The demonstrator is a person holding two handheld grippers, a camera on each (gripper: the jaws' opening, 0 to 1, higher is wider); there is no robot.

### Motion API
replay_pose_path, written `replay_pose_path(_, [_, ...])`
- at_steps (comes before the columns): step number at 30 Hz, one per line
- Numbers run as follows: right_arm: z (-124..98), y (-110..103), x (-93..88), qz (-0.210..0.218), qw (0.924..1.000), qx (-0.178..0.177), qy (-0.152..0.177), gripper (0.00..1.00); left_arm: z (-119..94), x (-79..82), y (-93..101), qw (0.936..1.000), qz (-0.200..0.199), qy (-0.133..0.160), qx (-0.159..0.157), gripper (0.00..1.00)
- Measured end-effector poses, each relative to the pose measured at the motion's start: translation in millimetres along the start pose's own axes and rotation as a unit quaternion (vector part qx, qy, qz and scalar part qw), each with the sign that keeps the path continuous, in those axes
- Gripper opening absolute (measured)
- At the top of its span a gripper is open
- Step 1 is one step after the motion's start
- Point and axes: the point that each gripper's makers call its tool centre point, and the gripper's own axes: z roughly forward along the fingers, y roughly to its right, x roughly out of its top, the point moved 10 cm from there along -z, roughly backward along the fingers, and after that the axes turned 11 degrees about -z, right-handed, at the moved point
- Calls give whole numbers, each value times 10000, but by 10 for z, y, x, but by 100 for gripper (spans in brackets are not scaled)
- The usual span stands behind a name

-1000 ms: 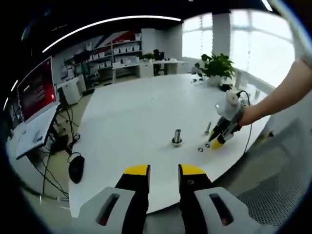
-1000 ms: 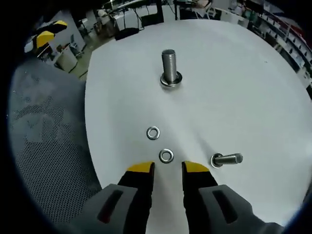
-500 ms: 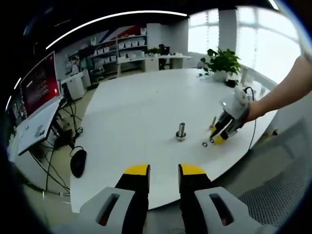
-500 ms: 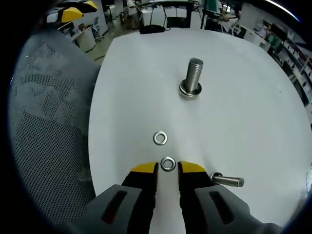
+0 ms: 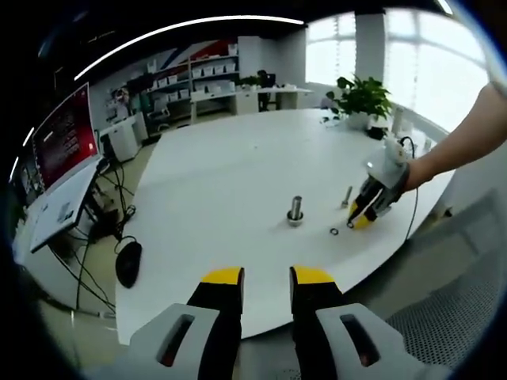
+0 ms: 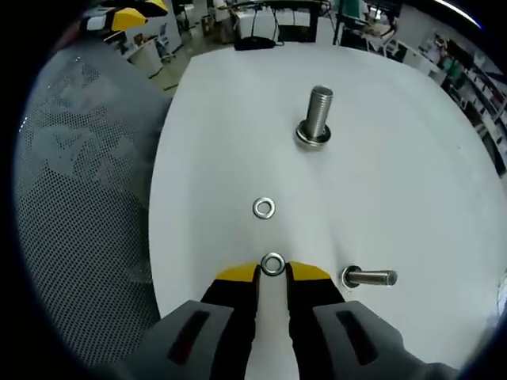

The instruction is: Place the washer onto the threaded stud by aligning its center hole with the stud, sliding it down to the base, and recovering from edge contact or off-axis alignment until the washer reaches the visible bottom stop.

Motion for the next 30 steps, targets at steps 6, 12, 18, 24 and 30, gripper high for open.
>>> replay_pose_path(6, [6,23,61,-247,9988,237,-359,18,8,-2,-8,10000,27,-44,51,21])
replay_pose_path(12, [42,31,209,-322,9951,333,-869,17,7,-4,-13,9999,40,-54,91,20])
replay_pose_path(18, [84,-6,288,-844,9890,256,-1184,17,12,-6,-14,9999,65,-80,117,20])
replay_pose_path(24, [109,13,366,-926,9819,377,-1606,16,19,-15,-33,9997,74,-142,156,20])
replay_pose_path(30, [140,48,423,-942,9746,521,-1963,15,18,-23,-39,9996,92,-162,215,19])
